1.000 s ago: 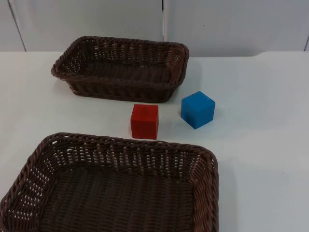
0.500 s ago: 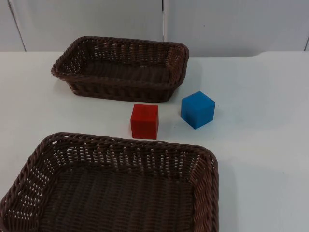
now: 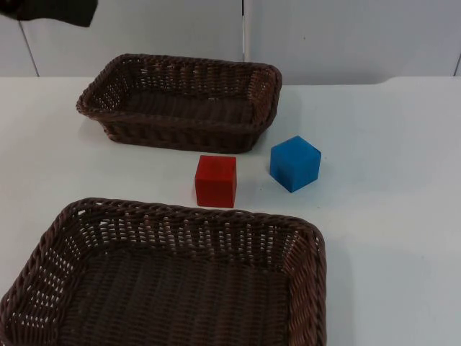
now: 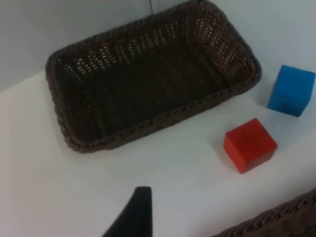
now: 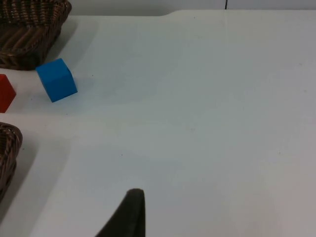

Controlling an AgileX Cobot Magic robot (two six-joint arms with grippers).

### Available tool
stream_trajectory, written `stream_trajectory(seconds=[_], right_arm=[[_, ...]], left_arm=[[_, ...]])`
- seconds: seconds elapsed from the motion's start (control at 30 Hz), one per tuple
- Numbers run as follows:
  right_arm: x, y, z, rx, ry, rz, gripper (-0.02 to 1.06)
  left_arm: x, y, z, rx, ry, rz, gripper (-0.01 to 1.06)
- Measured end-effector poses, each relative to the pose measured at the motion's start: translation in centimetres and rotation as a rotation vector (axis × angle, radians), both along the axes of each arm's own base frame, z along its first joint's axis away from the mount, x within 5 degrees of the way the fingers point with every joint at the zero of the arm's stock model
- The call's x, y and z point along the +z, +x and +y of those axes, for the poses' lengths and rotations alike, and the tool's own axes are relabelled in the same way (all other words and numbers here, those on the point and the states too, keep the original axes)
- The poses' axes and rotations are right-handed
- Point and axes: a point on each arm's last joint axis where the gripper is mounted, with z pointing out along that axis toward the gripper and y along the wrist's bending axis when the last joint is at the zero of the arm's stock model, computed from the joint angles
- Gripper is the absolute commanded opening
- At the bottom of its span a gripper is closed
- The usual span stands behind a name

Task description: Pick up one cube with the left hand and place it into the upper basket. Pick up one cube with the right hand and place it into the lower basket.

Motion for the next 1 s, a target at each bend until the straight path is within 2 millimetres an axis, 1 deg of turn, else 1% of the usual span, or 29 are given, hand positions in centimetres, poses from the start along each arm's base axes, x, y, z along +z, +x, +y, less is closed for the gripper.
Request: stream_trajectory(seconds=[0.03,0.07,0.17,0.2,0.27,0.33,0.37,0.4,0.53,0.57,0.7,0.73,0.83,0.87,1.0], right_arm=[[0.0,0.0,0.0,0.0,0.0,0.0,1.05],[0.0,0.0,0.0,0.0,0.0,0.0,1.05],[0.0,0.0,0.0,0.0,0.0,0.0,1.05],[0.0,0.0,0.0,0.0,0.0,0.0,1.05],[0.0,0.0,0.0,0.0,0.0,0.0,1.05],[0.0,0.0,0.0,0.0,0.0,0.0,1.05],[0.0,0.0,0.0,0.0,0.0,0.0,1.05],[0.0,0.0,0.0,0.0,0.0,0.0,1.05],[0.0,0.0,0.0,0.0,0.0,0.0,1.05],[0.0,0.0,0.0,0.0,0.0,0.0,1.05],[0.0,0.0,0.0,0.0,0.0,0.0,1.05],[0.0,0.0,0.0,0.0,0.0,0.0,1.05],[0.0,0.0,0.0,0.0,0.0,0.0,1.05],[0.0,0.0,0.0,0.0,0.0,0.0,1.05],[0.0,0.0,0.0,0.002,0.004,0.0,1.05]], left_arm=[[0.1,0.5,-0.1,0.0,-0.004,0.0,1.05],[0.1,0.5,-0.1,0.0,-0.004,0.0,1.05],[-0.1,1.9,-0.6,0.001,-0.018,0.013,1.05],[-0.1,1.9,-0.6,0.001,-0.018,0.013,1.05],[-0.3,3.0,-1.1,-0.014,-0.01,0.018,1.05],[-0.7,3.9,-2.0,-0.04,-0.004,0.029,1.05],[-1.0,4.6,-2.8,-0.06,0.001,0.04,1.05],[-1.0,4.6,-2.8,-0.06,0.001,0.04,1.05],[-2.3,6.2,-5.1,-0.123,0.016,0.071,1.05],[-2.3,6.2,-5.1,-0.123,0.016,0.071,1.05],[-3.7,7.1,-7.6,-0.18,0.031,0.083,1.05],[-3.7,7.1,-7.6,-0.18,0.031,0.083,1.05],[-5.4,8.0,-9.8,-0.232,0.052,0.095,1.05],[-5.4,8.0,-9.8,-0.232,0.052,0.095,1.05],[-7.5,8.7,-12.3,-0.302,0.084,0.127,1.05]])
